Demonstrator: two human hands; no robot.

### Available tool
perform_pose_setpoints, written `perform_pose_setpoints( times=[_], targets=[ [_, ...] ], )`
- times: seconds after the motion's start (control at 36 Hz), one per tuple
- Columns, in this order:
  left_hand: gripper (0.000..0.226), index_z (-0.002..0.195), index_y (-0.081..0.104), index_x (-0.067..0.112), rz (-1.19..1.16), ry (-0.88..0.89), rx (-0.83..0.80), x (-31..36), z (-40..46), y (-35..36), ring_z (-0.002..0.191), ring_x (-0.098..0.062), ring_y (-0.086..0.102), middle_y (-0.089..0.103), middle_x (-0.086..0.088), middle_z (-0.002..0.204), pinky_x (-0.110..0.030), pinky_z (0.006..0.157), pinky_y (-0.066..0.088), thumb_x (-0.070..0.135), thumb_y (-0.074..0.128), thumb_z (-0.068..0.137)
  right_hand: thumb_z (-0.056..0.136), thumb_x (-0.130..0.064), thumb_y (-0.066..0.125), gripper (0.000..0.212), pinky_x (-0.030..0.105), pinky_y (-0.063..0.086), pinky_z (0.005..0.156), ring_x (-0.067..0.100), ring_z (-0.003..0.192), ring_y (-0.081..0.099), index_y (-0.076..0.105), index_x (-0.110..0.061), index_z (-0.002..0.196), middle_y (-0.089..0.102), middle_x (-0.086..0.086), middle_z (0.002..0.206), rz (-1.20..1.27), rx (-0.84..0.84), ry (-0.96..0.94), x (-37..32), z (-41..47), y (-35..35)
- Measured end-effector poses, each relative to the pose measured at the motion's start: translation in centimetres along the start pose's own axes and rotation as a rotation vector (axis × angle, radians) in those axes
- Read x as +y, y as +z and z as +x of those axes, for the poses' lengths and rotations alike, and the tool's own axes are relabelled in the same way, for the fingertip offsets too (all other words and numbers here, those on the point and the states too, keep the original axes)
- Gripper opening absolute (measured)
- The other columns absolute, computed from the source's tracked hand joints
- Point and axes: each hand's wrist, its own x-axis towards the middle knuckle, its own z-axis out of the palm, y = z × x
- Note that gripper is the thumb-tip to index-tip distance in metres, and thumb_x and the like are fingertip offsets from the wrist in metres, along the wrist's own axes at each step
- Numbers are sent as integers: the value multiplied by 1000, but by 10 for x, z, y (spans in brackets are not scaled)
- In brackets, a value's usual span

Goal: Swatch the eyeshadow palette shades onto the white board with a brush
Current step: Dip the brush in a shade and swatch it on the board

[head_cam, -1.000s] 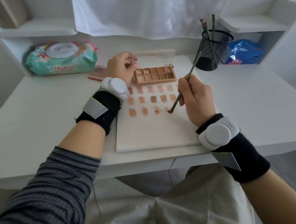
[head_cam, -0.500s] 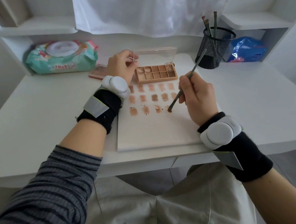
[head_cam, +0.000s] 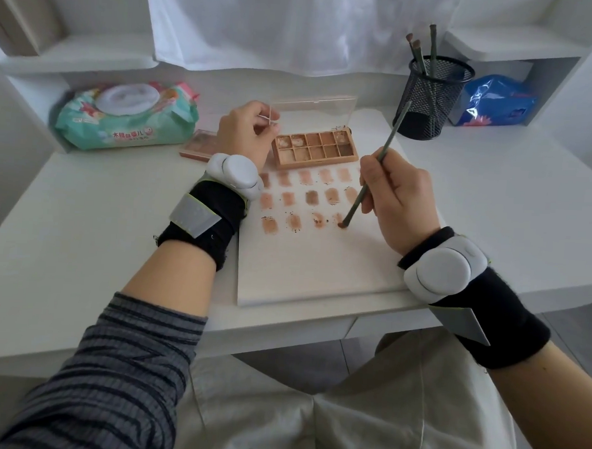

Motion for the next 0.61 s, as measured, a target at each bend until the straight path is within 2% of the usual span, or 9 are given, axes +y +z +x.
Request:
perform_pose_setpoints(
  times=[0.11, 0.25, 0.31, 0.39, 0.53, 0.61],
  targets=[
    [11, 95, 66, 6, 1, -1, 2, 0, 0, 0, 86, -12, 67, 69, 1, 97, -27, 79, 54, 8, 62, 84, 95, -22, 42, 22, 18, 39, 53, 9, 48, 49, 49, -11, 77, 50, -5, 52, 36, 65, -11, -1, 1, 1],
    [11, 93, 66, 6, 1, -1, 4, 0, 0, 0, 87, -15, 67, 70, 0, 97, -33, 80, 55, 7, 61, 83, 95, -24, 41, 30, 29, 41, 53, 19, 47, 48, 49, -3, 75, 48, -1, 49, -22, 16, 1, 0, 1, 1],
    [11, 93, 66, 7, 5, -5, 6, 1, 0, 0, 87, -15, 67, 70, -1, 97, -33, 80, 54, 7, 62, 83, 95, -23, 42, 31, 26, 40, 51, 18, 47, 48, 49, -1, 75, 47, -2, 48, -8, 43, -3, -1, 0, 1],
    [11, 93, 66, 6, 13, -2, 6, 1, 0, -1, 87, -15, 67, 70, -2, 96, -31, 79, 54, 8, 62, 83, 96, -21, 42, 24, 20, 41, 52, 11, 47, 49, 49, -8, 76, 51, -3, 51, 12, 41, -13, -1, 1, 2],
    [11, 94, 66, 7, 20, 1, 8, 2, 0, 0, 87, -15, 67, 70, -1, 95, -27, 79, 53, 9, 63, 84, 96, -22, 42, 23, 25, 43, 54, 10, 48, 49, 49, -10, 78, 52, -4, 53, -1, 8, -6, 0, 2, 2],
    [11, 94, 66, 7, 22, -4, 12, 2, -1, -1, 86, -14, 67, 70, -1, 95, -27, 78, 53, 9, 63, 84, 95, -22, 42, 26, 20, 39, 50, 11, 45, 46, 49, -8, 74, 51, -2, 49, -5, -16, -7, 0, 0, 1]
  ],
)
